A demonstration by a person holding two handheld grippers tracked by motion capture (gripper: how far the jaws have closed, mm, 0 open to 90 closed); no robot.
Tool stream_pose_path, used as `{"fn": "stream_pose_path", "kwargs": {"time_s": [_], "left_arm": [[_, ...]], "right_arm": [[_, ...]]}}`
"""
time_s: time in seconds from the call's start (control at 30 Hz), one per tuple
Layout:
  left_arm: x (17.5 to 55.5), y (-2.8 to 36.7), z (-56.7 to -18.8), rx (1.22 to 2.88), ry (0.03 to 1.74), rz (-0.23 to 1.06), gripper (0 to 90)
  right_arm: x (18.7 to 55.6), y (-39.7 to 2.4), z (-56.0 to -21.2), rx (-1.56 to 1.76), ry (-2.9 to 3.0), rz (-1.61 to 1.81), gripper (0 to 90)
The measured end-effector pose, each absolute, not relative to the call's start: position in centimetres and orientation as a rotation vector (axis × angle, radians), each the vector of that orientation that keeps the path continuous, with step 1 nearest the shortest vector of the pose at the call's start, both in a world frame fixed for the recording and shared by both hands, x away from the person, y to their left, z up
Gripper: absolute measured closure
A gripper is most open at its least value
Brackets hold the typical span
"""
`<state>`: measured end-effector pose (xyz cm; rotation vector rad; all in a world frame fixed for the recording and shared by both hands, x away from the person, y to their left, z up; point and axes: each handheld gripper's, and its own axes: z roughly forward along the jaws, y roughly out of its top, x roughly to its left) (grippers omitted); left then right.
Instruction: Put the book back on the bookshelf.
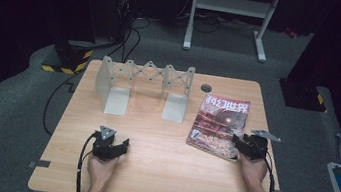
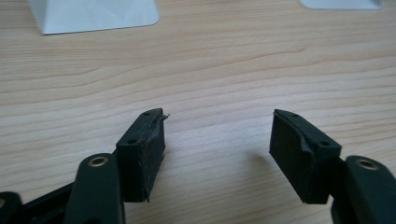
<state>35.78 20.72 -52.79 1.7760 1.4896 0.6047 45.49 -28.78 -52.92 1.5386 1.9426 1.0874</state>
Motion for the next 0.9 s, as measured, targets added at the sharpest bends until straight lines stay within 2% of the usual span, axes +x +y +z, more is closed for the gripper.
{"fn": "stream_pose_path", "kwargs": {"time_s": [0.17,0.3,0.57,0.9], "left_arm": [[35.9,20.5,-52.7,1.764,1.48,0.572,37.6],[36.1,19.9,-51.9,1.843,1.426,0.554,38.0],[37.0,18.6,-50.3,1.823,1.357,0.479,40.5],[38.0,16.5,-49.4,1.839,1.284,0.446,40.7]], "right_arm": [[45.4,-28.7,-53.0,1.528,1.935,1.084,48.0],[45.4,-28.7,-53.0,1.524,1.937,1.082,48.0],[45.3,-28.5,-53.0,1.524,1.93,1.076,48.2],[45.2,-28.5,-53.0,1.526,1.929,1.078,48.3]]}}
